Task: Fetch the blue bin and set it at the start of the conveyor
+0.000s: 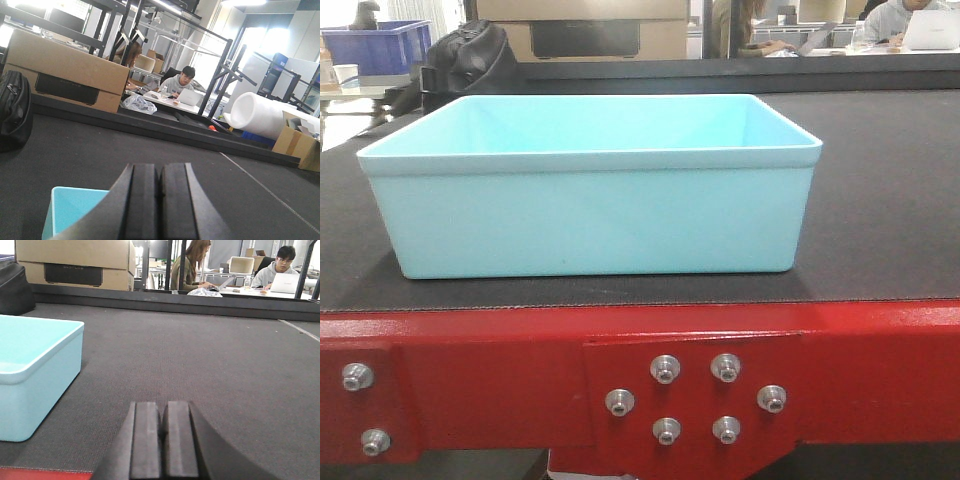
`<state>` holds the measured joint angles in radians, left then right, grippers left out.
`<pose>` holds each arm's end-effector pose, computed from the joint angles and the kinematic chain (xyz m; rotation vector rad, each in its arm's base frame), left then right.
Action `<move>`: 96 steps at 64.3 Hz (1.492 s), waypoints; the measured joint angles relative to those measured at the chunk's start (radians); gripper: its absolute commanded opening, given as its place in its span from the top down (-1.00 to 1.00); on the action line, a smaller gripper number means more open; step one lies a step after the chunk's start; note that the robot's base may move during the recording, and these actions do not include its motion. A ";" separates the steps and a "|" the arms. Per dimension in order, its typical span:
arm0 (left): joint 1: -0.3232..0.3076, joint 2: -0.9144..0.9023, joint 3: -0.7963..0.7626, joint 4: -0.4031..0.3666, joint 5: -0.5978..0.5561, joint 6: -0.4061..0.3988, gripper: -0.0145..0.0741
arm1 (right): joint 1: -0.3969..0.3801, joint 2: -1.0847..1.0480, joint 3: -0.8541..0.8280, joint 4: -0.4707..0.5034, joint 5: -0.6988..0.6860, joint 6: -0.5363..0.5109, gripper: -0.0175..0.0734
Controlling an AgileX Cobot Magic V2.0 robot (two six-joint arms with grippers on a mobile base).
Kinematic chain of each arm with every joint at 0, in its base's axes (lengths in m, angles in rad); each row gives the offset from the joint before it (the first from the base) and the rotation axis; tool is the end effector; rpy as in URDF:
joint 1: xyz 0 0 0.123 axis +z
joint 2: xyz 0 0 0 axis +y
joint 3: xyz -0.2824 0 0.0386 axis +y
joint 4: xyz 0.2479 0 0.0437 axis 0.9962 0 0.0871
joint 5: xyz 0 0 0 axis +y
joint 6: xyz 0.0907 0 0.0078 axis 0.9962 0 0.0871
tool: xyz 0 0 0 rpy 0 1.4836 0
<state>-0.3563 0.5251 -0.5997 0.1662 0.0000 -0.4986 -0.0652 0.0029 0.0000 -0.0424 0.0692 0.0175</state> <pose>0.1020 -0.0379 0.3746 0.0171 1.4330 -0.5692 0.0566 -0.0040 0.2067 0.0337 1.5557 -0.0733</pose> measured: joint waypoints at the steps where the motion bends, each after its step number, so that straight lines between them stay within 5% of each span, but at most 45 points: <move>1: 0.000 0.000 0.000 0.000 0.000 0.000 0.92 | 0.000 0.000 0.000 0.000 0.000 0.000 0.98; 34: 0.007 -0.002 0.000 0.010 0.011 0.000 0.92 | 0.000 0.000 0.000 0.000 -0.002 -0.002 0.98; 52: 0.212 -0.142 0.062 0.032 0.208 0.154 0.92 | 0.000 0.000 0.000 0.000 -0.004 -0.002 0.98; 68: 0.386 -0.335 0.307 -0.125 0.073 0.389 0.92 | 0.000 0.000 0.000 0.000 -0.006 -0.004 0.98; 96: 0.419 -0.519 0.574 -0.143 0.010 0.416 0.92 | 0.000 0.000 -0.001 0.000 -0.008 -0.004 0.98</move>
<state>0.0623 0.0062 -0.0255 0.0230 0.0102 -0.0824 -0.0652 0.0029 -0.0006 -0.0424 0.0616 0.0132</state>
